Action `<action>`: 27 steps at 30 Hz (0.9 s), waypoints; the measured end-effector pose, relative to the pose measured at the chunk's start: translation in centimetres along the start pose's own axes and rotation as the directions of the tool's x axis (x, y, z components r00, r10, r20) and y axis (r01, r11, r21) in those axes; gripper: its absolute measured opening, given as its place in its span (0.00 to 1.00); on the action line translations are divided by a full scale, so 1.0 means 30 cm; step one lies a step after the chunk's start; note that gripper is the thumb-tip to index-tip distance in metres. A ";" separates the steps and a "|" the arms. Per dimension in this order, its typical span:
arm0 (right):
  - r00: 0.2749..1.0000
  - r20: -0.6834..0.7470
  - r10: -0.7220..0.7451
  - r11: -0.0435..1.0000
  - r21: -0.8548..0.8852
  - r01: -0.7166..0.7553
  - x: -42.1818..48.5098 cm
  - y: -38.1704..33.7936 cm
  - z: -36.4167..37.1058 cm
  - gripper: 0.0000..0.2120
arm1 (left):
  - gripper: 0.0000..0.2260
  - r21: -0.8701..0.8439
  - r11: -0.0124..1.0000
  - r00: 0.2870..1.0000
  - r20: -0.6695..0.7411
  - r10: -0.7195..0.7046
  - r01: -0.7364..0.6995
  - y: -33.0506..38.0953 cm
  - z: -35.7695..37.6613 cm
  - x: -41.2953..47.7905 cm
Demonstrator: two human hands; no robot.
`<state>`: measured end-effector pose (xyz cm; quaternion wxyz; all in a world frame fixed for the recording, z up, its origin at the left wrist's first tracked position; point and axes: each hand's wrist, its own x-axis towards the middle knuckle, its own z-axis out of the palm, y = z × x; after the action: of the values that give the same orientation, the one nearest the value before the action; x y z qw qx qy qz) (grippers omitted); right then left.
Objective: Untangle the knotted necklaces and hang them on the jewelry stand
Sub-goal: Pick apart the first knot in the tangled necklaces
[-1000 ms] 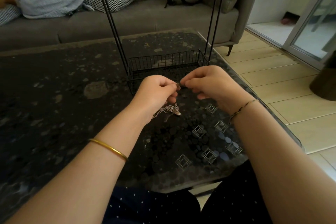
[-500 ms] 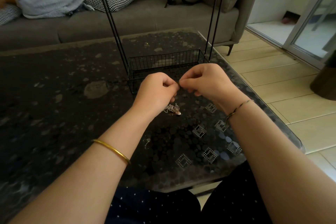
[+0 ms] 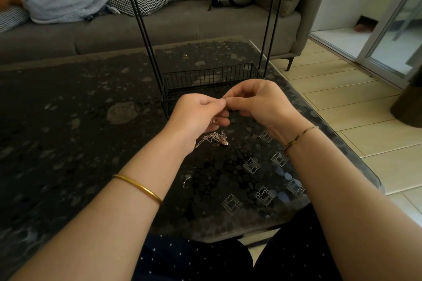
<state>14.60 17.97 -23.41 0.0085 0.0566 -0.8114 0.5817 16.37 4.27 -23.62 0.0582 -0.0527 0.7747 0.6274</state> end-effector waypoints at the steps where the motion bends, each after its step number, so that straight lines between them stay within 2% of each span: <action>1: 1.000 -0.001 -0.021 1.000 -0.004 0.021 -0.001 -0.001 0.000 0.02 | 0.04 -0.025 1.000 1.000 -0.002 -0.017 0.017 0.001 -0.001 0.000; 5: 0.998 0.061 0.013 0.998 0.053 -0.016 -0.005 -0.005 -0.007 0.04 | 0.03 -0.138 0.987 0.996 0.018 -0.082 0.083 0.007 -0.012 0.000; 13: 0.994 0.107 0.036 0.995 0.091 -0.046 -0.012 -0.006 0.011 0.02 | 0.04 -0.159 0.982 0.994 0.018 -0.105 0.107 0.010 -0.012 -0.001; 19: 0.997 0.069 -0.025 0.991 -0.128 0.034 0.001 0.012 0.024 0.05 | 0.03 -0.146 0.977 0.988 0.023 -0.154 0.156 0.004 -0.009 0.004; 27: 0.993 0.067 -0.098 0.954 -0.279 0.113 0.000 0.015 0.034 0.03 | 0.04 -0.115 0.973 0.979 0.011 -0.203 0.202 -0.006 -0.017 0.012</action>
<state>14.62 17.15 -24.16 0.0263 0.1133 -0.8817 0.4572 16.02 3.74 -23.74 0.1185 -0.1349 0.7277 0.6620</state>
